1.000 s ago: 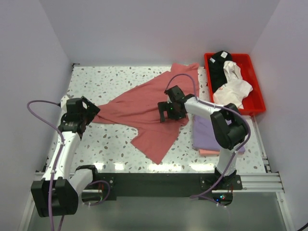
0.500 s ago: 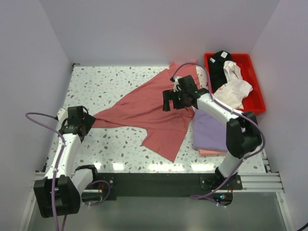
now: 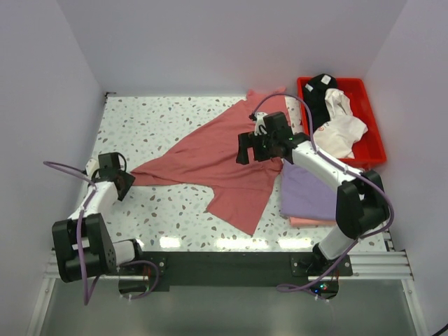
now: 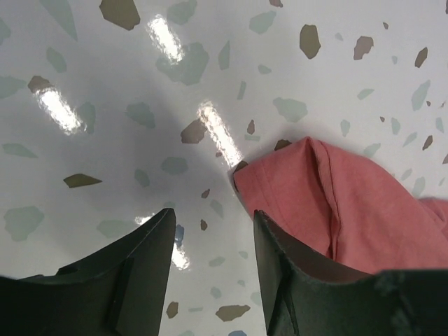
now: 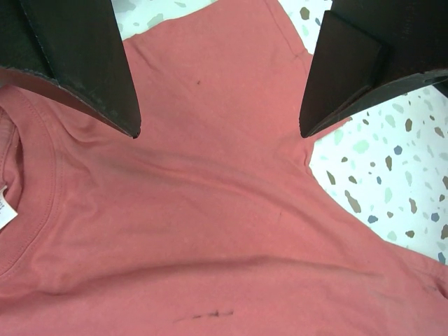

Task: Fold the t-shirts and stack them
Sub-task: Flatten the tshirt out

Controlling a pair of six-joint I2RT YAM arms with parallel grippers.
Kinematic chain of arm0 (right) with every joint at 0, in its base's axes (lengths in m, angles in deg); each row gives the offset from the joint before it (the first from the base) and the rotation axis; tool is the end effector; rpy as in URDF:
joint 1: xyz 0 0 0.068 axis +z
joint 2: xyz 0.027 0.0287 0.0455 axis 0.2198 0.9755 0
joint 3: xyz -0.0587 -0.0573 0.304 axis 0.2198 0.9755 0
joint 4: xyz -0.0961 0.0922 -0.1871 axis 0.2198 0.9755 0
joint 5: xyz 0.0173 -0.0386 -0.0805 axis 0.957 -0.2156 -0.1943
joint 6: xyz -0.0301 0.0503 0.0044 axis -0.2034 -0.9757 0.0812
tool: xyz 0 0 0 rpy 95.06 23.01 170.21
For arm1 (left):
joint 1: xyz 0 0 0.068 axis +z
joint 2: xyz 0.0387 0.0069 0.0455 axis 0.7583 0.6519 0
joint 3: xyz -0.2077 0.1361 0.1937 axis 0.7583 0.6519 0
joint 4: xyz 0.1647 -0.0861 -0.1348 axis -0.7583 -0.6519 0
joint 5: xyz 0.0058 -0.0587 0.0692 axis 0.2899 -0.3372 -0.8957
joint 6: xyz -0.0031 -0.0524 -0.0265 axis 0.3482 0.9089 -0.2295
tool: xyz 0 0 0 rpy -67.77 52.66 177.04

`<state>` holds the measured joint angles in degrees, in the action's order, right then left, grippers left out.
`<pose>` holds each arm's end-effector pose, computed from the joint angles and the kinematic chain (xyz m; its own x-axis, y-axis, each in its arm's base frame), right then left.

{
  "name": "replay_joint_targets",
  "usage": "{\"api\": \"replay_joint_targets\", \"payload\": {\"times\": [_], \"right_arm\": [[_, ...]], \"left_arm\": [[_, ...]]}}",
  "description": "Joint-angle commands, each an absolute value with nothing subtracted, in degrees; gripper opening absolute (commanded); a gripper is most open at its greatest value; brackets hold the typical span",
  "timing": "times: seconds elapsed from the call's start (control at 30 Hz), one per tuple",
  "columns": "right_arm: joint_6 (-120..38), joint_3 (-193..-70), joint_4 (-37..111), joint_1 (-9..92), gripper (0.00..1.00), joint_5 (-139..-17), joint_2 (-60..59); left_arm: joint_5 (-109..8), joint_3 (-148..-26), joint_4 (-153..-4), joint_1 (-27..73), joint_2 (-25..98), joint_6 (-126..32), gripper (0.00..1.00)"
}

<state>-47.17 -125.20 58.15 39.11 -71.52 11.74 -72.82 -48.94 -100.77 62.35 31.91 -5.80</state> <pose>0.2960 0.1584 0.3073 -0.7559 -0.1344 -0.6407 -0.4227 0.8476 0.3209 0.1796 0.0520 0.2286 -0.2259 -0.8425 -0.4890 -0.8607 0.4078 -0.3049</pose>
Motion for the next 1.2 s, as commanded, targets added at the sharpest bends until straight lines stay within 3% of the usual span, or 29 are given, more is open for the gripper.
{"api": "replay_joint_targets", "payload": {"times": [0.0, 0.23, 0.6, 0.7, 0.8, 0.83, 1.17], "right_arm": [[-47.6, -124.2, 56.2, 39.2, 0.99, -69.0, 11.0], [-47.8, -123.4, 56.9, 39.2, 0.99, -69.9, 10.7], [-47.6, -122.8, 57.2, 39.2, 0.99, -70.4, 10.0], [-47.6, -122.4, 57.3, 39.1, 0.99, -70.5, 9.5], [-47.6, -122.3, 57.4, 39.2, 0.99, -71.2, 9.1], [-47.8, -122.3, 57.4, 39.2, 0.99, -71.3, 9.0], [-46.1, -122.0, 61.4, 41.8, 0.99, -74.1, 6.8]], "left_arm": [[-73.9, -49.5, -92.7, 63.6, 34.1, -9.1, 0.52], [-66.9, -49.7, -86.3, 64.2, 38.4, -14.6, 0.42], [-66.4, -51.8, -87.2, 64.2, 45.0, -16.4, 0.36], [-66.1, -51.6, -87.0, 64.1, 45.6, -16.8, 0.29], [-65.4, -51.0, -86.7, 64.1, 45.7, -17.0, 0.11], [-65.2, -50.3, -86.4, 64.2, 45.6, -17.0, 0.00], [-66.9, -48.0, -84.7, 64.2, 39.2, -19.9, 0.00]]}}
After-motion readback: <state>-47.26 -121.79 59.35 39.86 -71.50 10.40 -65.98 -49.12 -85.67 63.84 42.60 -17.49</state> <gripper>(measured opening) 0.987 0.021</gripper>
